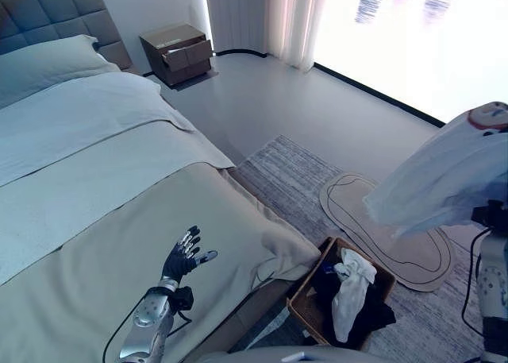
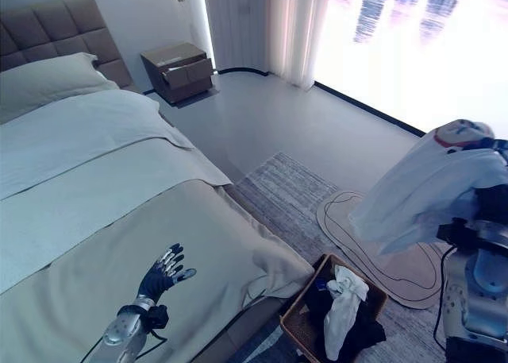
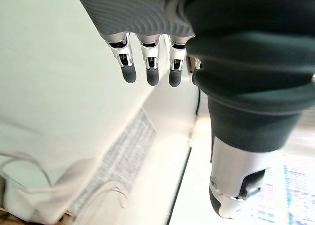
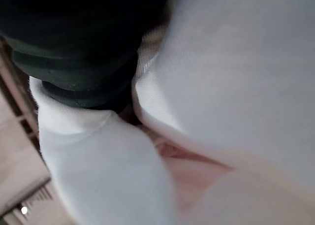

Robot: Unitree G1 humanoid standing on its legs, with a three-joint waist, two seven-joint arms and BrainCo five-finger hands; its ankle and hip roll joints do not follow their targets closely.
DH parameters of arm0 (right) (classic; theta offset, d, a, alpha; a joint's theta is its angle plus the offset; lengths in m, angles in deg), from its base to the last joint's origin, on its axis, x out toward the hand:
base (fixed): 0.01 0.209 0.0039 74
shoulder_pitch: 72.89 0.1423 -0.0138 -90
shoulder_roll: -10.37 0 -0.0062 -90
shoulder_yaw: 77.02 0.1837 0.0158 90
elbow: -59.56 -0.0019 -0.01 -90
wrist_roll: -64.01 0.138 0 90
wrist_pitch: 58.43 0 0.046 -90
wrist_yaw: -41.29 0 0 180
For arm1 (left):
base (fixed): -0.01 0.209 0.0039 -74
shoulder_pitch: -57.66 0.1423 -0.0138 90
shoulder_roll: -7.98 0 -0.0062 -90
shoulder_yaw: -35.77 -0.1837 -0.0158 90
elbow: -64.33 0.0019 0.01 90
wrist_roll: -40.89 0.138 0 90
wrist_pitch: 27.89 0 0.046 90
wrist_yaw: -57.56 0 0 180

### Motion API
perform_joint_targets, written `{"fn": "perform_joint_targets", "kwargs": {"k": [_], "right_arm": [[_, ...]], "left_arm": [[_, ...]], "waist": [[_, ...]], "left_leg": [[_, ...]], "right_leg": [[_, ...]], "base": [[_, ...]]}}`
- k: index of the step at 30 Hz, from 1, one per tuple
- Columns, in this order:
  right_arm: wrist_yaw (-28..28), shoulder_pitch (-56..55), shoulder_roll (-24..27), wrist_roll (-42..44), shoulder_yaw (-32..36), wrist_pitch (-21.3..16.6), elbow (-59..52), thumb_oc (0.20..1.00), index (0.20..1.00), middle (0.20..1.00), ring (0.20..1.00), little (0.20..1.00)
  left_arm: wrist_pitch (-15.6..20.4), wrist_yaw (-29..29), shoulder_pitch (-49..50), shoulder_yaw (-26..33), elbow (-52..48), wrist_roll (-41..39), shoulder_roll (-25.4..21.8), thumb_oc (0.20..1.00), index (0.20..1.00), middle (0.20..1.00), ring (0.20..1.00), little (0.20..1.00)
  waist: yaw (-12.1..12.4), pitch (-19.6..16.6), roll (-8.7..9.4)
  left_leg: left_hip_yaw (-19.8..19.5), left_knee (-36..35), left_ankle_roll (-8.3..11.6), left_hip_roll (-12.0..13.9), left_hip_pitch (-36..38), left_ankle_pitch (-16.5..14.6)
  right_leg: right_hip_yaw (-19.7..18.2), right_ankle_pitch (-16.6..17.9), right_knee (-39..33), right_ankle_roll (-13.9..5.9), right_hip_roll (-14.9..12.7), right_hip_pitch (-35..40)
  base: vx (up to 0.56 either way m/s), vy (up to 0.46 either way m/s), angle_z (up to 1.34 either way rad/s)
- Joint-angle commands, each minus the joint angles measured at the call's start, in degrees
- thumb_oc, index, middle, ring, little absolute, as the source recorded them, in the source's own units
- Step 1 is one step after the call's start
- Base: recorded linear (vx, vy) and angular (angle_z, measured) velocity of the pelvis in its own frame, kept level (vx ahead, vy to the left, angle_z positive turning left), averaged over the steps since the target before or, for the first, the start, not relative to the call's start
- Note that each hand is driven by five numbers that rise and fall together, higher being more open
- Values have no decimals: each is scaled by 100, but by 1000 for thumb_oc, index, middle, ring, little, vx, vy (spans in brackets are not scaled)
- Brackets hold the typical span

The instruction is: Pick up clothes into the bucket

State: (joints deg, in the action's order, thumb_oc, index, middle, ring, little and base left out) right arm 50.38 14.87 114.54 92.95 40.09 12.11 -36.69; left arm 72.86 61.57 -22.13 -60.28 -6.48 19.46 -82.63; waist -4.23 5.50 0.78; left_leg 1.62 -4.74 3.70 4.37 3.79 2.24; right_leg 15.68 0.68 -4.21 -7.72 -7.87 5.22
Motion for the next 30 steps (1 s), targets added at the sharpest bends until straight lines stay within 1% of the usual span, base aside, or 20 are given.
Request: {"fn": "perform_joint_targets", "kwargs": {"k": [1, 2, 4, 5, 7, 8, 10, 11, 12, 15, 16, 18, 19, 22, 25, 26, 27, 28, 29, 30], "right_arm": [[-39, 169, 263, 201, 242, -474, -396, 200, 200, 200, 200, 200], [-112, -92, 98, 117, 232, -405, -450, 200, 200, 200, 200, 200], [-99, -180, 17, 49, 188, -367, -441, 200, 200, 200, 200, 200], [-120, -305, -113, 2, 79, -276, -383, 200, 200, 200, 200, 200], [-142, -371, -171, -58, 13, -229, -364, 200, 200, 200, 200, 200], [-150, -456, -207, -244, -61, -158, -278, 200, 200, 200, 200, 200], [-173, -517, -305, -275, -155, -97, -189, 200, 200, 200, 200, 200], [-198, -571, -424, -370, -248, -54, -20, 200, 200, 200, 200, 200], [-196, -571, -428, -374, -252, -55, -20, 200, 200, 200, 200, 200], [-190, -723, -654, -465, -305, -30, 156, 200, 200, 200, 200, 200], [-192, -779, -815, -400, -289, -56, 302, 200, 200, 200, 200, 200], [-182, -800, -866, -413, -316, -66, 364, 200, 200, 200, 200, 200], [-179, -824, -959, -435, -371, -49, 495, 200, 200, 200, 200, 200], [-114, -806, -951, -605, -468, 4, 775, 200, 200, 200, 200, 200], [25, -515, -897, -645, -655, 38, 1414, 200, 200, 200, 200, 200], [26, -500, -891, -644, -660, 30, 1430, 200, 200, 200, 200, 200], [88, -205, -830, -582, -797, 46, 1705, 200, 200, 200, 200, 200], [88, -190, -824, -579, -800, 41, 1718, 200, 200, 200, 200, 200], [290, 121, -681, -822, -989, 96, 2050, 200, 200, 200, 200, 200], [297, 143, -677, -826, -994, 92, 2064, 200, 200, 200, 200, 200]], "left_arm": [[451, 7, -76, 306, -281, -269, -204, 1000, 1000, 1000, 1000, 1000], [519, 33, -21, 466, -538, -504, -104, 1000, 1000, 1000, 1000, 1000], [524, 72, 4, 515, -596, -659, -58, 1000, 1000, 1000, 1000, 1000], [531, 125, 45, 624, -705, -971, 1, 1000, 1000, 1000, 1000, 1000], [543, 146, 88, 679, -796, -1066, 13, 1000, 1000, 1000, 1000, 1000], [580, 154, 104, 756, -882, -1141, 35, 1000, 1000, 1000, 1000, 1000], [628, 139, 104, 806, -922, -1191, 58, 1000, 1000, 1000, 1000, 1000], [696, 85, 90, 904, -976, -1074, 40, 1000, 1000, 1000, 1000, 1000], [694, 83, 95, 907, -981, -1071, 38, 1000, 1000, 1000, 1000, 1000], [755, 43, 125, 1028, -953, -1061, 76, 1000, 1000, 1000, 1000, 1000], [764, 57, 145, 1061, -932, -1117, 89, 1000, 1000, 1000, 1000, 1000], [767, 66, 157, 1065, -923, -1160, 94, 1000, 1000, 1000, 1000, 1000], [767, 86, 180, 1055, -938, -1201, 84, 1000, 1000, 1000, 1000, 1000], [768, 128, 240, 1047, -991, -1242, 57, 1000, 1000, 1000, 1000, 1000], [831, 183, 347, 1015, -1227, -1311, -7, 1000, 1000, 1000, 1000, 1000], [829, 183, 344, 1021, -1231, -1311, -5, 1000, 1000, 1000, 1000, 1000], [890, 185, 270, 969, -1420, -1328, -108, 1000, 1000, 1000, 1000, 1000], [890, 185, 263, 973, -1419, -1329, -106, 1000, 1000, 1000, 1000, 1000], [960, 165, 132, 843, -1530, -1385, -251, 1000, 1000, 1000, 1000, 1000], [961, 165, 120, 848, -1526, -1386, -249, 1000, 1000, 1000, 1000, 1000]], "waist": [[-28, -368, 262], [-76, -331, 263], [-93, -325, 255], [-126, -298, 245], [-145, -287, 242], [-168, -271, 232], [-199, -260, 219], [-219, -231, 198], [-221, -229, 201], [-242, -186, 168], [-250, -148, 142], [-256, -121, 130], [-259, -31, 78], [-261, 90, 17], [-254, 472, -141], [-253, 475, -143], [-251, 749, -225], [-247, 746, -227], [-220, 946, -298], [-220, 945, -300]], "left_leg": [[13, 398, -9, 165, -502, -66], [35, 419, -16, 181, -509, -73], [52, 429, -17, 187, -510, -73], [74, 451, -26, 192, -500, -81], [95, 465, -33, 193, -495, -90], [120, 485, -40, 188, -488, -101], [150, 488, -46, 191, -474, -105], [184, 478, -48, 197, -453, -105], [185, 477, -47, 198, -449, -105], [196, 486, -50, 192, -449, -112], [186, 512, -49, 178, -467, -118], [176, 538, -56, 166, -485, -126], [169, 611, -80, 129, -530, -151], [175, 762, -109, 88, -609, -210], [213, 1238, -158, 17, -894, -387], [217, 1267, -160, 20, -912, -401], [231, 1507, -193, -4, -1175, -456], [236, 1526, -194, -3, -1197, -464], [243, 1657, -210, -24, -1406, -468], [245, 1675, -211, -23, -1430, -474]], "right_leg": [[-298, 152, 488, -147, -223, -392], [-337, 151, 505, -138, -213, -425], [-361, 148, 510, -137, -214, -434], [-404, 152, 522, -132, -211, -443], [-426, 153, 525, -127, -211, -451], [-449, 154, 531, -128, -208, -458], [-482, 158, 521, -122, -207, -453], [-505, 168, 503, -123, -214, -443], [-506, 168, 501, -123, -213, -440], [-523, 164, 504, -119, -225, -445], [-519, 152, 528, -120, -239, -458], [-517, 137, 560, -122, -253, -475], [-532, 133, 630, -121, -292, -510], [-569, 121, 715, -122, -340, -568], [-708, 91, 951, -114, -442, -808], [-716, 85, 966, -115, -442, -823], [-812, 74, 1205, -105, -493, -1125], [-822, 67, 1226, -105, -493, -1152], [-870, 81, 1406, -105, -545, -1422], [-877, 77, 1424, -105, -545, -1448]], "base": [[-19, -6, -14], [-17, -5, -12], [-20, -5, -10], [-18, -7, -10], [-20, -8, -15], [-25, -7, -16], [-20, -13, -11], [-10, -14, -11], [-13, -19, -16], [-2, -10, -8], [0, 0, 0], [0, 0, 0], [0, 0, 0], [-15, 6, 0], [-97, 51, -7], [-160, 68, -8], [-127, 52, -4], [-224, 95, -20], [-104, 46, -20], [-195, 60, -19]]}}
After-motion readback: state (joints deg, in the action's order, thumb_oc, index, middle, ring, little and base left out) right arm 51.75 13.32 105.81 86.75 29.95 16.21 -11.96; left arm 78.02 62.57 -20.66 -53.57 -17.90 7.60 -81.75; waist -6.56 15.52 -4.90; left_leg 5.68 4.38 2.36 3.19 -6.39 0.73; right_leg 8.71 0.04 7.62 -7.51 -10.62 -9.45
